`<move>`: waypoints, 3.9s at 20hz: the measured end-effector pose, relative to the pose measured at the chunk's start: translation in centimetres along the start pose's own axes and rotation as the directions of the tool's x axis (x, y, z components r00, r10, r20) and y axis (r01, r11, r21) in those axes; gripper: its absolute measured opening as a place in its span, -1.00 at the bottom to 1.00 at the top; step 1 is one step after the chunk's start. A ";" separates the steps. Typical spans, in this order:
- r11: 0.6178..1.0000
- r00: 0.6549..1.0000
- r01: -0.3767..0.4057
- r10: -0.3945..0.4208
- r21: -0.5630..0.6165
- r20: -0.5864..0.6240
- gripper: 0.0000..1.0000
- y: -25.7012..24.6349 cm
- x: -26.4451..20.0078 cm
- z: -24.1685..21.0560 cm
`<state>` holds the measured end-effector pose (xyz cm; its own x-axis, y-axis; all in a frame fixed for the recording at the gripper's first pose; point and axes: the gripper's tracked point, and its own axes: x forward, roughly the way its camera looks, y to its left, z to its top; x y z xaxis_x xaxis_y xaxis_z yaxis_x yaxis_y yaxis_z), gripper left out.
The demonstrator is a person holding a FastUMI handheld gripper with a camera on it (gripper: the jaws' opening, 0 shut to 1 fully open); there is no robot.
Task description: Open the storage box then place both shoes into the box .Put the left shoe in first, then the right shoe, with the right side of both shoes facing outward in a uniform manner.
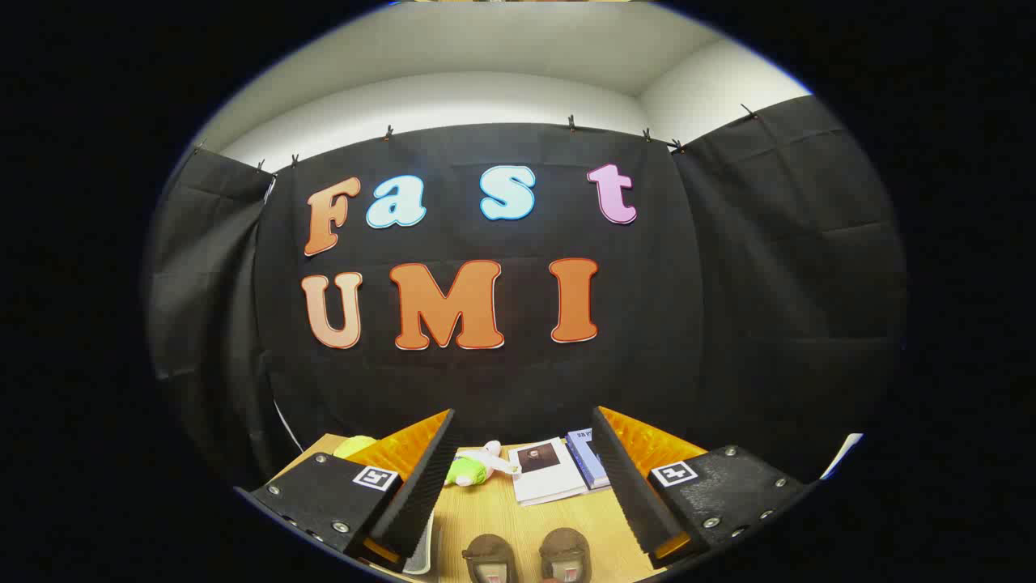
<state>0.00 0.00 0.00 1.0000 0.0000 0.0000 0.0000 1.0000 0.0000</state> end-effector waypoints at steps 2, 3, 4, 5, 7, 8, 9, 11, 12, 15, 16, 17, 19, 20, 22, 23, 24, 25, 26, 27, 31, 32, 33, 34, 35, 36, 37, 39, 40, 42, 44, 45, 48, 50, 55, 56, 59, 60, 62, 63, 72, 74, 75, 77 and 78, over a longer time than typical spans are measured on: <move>1.000 1.000 0.000 0.000 -0.005 -0.001 0.96 0.0 0.0 0.0; 1.000 1.000 -0.001 0.001 -0.006 -0.002 0.96 0.0 -0.2 -0.2; 1.000 1.000 -0.002 0.002 -0.006 -0.004 0.96 0.0 -0.1 -0.1; 1.000 1.000 -0.003 0.003 -0.005 -0.005 0.96 0.0 -0.1 -0.2; 1.000 1.000 -0.006 0.006 -0.003 -0.008 0.96 0.0 -0.1 -0.2; 1.000 1.000 -0.007 0.007 -0.003 -0.007 0.96 0.0 -0.1 -0.3; 1.000 1.000 -0.007 0.007 -0.004 -0.006 0.96 -0.1 -0.1 -0.2; 1.000 1.000 -0.005 0.005 -0.004 -0.007 0.96 -0.2 -0.2 -0.4; 1.000 1.000 -0.004 0.004 -0.004 -0.007 0.96 -0.2 -0.3 -0.4; 1.000 1.000 0.001 -0.001 -0.005 -0.006 0.96 -0.5 -0.4 -0.4; 1.000 1.000 0.001 -0.001 -0.005 -0.006 0.96 -0.4 -0.3 -0.4; 1.000 1.000 0.000 0.000 -0.006 -0.006 0.96 -0.4 -0.3 -0.4; 1.000 1.000 -0.001 0.001 -0.011 -0.006 0.96 -0.3 -0.3 -0.5; 1.000 1.000 -0.003 0.003 -0.013 -0.007 0.95 -0.2 -0.3 -0.5; 0.999 0.999 -0.031 0.031 -0.014 -0.011 0.96 0.7 -0.3 -0.9; 0.999 0.999 -0.051 0.051 -0.013 -0.012 0.95 1.3 -0.3 -1.1; 0.998 0.998 -0.069 0.069 -0.010 -0.015 0.95 1.9 -0.3 -1.4; 0.996 0.996 -0.085 0.085 -0.008 -0.022 0.95 2.3 -0.2 -1.9; 0.995 0.995 -0.099 0.099 -0.003 -0.035 0.95 2.8 0.0 -2.4; 0.993 0.992 -0.115 0.115 0.008 -0.052 0.95 3.2 0.2 -3.1; 0.977 0.970 -0.192 0.203 0.090 -0.133 0.96 5.4 1.1 -6.9; 0.971 0.962 -0.209 0.226 0.118 -0.155 0.96 6.0 1.4 -8.2; 0.963 0.952 -0.225 0.250 0.150 -0.176 0.96 6.4 1.6 -9.5; 0.954 0.941 -0.234 0.270 0.185 -0.204 0.96 6.9 1.7 -11.1; 0.944 0.928 -0.244 0.294 0.222 -0.229 0.96 7.5 2.0 -12.7; 0.934 0.915 -0.248 0.313 0.258 -0.254 0.96 8.0 2.2 -14.2; 0.921 0.900 -0.256 0.337 0.293 -0.276 0.97 8.5 2.2 -15.8; 0.890 0.864 -0.262 0.389 0.372 -0.321 0.96 9.6 2.3 -18.8; 0.872 0.843 -0.263 0.416 0.414 -0.341 0.97 10.2 2.2 -20.2; 0.828 0.801 -0.260 0.472 0.497 -0.368 0.96 11.4 2.1 -22.6; 0.785 0.762 -0.252 0.522 0.566 -0.384 0.96 12.6 2.1 -24.5; 0.766 0.743 -0.242 0.541 0.596 -0.393 0.97 12.9 1.9 -25.9; 0.718 0.693 -0.213 0.589 0.663 -0.416 0.97 13.6 1.5 -28.8; 0.690 0.655 -0.199 0.622 0.696 -0.429 0.97 14.5 1.1 -30.3; 0.649 0.562 -0.193 0.688 0.736 -0.459 0.97 17.0 0.3 -33.6; 0.637 0.543 -0.195 0.703 0.746 -0.459 0.97 17.6 0.1 -34.0; 0.594 0.486 -0.187 0.748 0.783 -0.452 0.97 19.2 -0.5 -35.0; 0.587 0.465 -0.184 0.759 0.789 -0.456 0.97 19.7 -0.7 -35.5; 0.557 0.445 -0.176 0.780 0.812 -0.439 0.98 20.2 -0.8 -35.7; 0.542 0.434 -0.169 0.791 0.823 -0.432 0.97 20.2 -0.8 -35.6; 0.430 0.464 -0.117 0.821 0.895 -0.334 0.47 18.9 0.6 -33.6; 0.431 0.493 -0.117 0.807 0.895 -0.325 0.07 18.4 1.1 -33.2; 0.422 0.514 -0.105 0.798 0.900 -0.315 -0.41 18.1 1.8 -32.5; 0.420 0.539 -0.091 0.783 0.903 -0.309 -0.91 18.2 2.0 -31.6; 0.425 0.550 -0.106 0.778 0.899 -0.303 -0.98 18.4 1.8 -31.0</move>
<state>1.83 18.35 -31.01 0.5499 0.7783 -0.3031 -0.1063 0.4252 0.8988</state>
